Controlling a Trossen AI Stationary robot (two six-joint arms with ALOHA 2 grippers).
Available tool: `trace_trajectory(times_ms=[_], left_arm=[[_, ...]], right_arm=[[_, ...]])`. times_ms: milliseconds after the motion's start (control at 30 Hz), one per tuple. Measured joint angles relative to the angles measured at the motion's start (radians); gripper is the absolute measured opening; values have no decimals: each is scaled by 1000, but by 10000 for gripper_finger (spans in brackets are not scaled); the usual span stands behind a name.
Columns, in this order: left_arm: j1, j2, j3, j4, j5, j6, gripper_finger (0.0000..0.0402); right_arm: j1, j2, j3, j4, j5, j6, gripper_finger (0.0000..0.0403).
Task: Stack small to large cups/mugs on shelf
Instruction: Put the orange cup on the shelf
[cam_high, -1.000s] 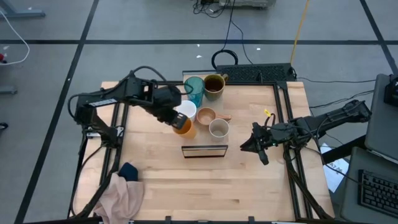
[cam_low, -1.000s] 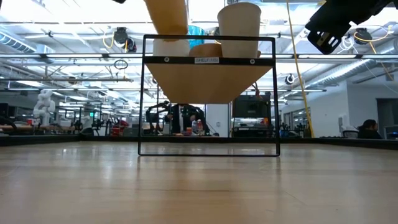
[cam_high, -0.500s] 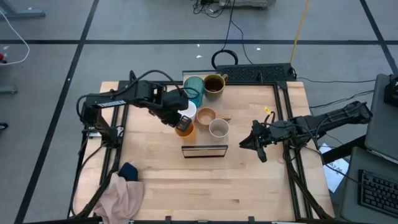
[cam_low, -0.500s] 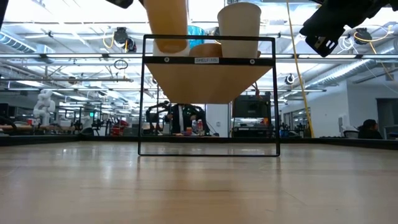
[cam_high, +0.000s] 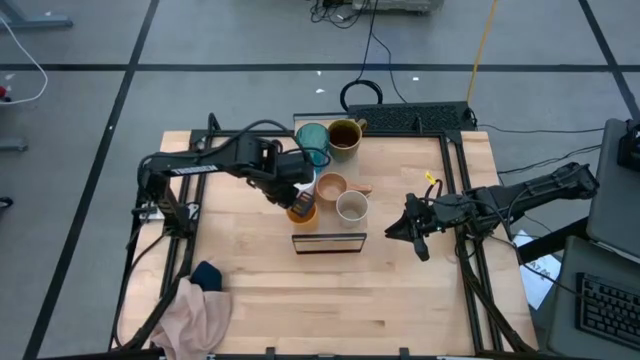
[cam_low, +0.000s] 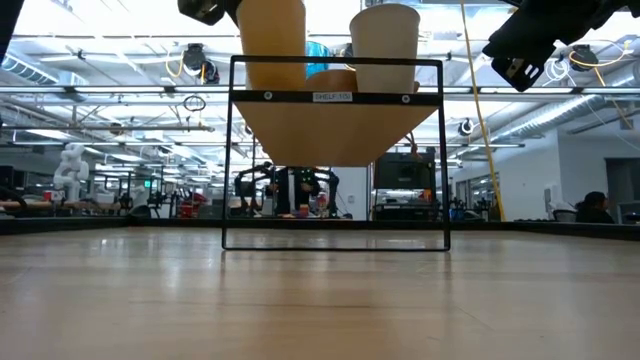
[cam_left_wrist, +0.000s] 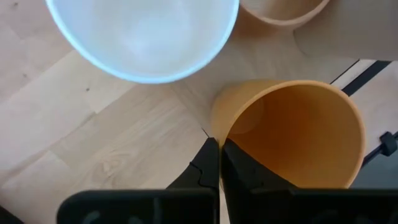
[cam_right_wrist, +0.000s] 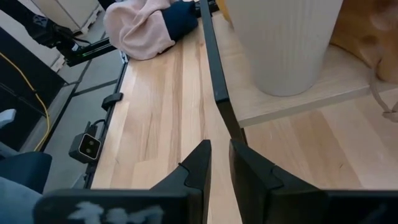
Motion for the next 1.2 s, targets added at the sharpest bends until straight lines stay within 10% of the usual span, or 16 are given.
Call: trace_trajectory(times_ms=[1200], left_arm=[[-1, -1, 0, 103, 40, -32, 71]], right_arm=[[2, 0, -79, 126, -9, 54, 50]])
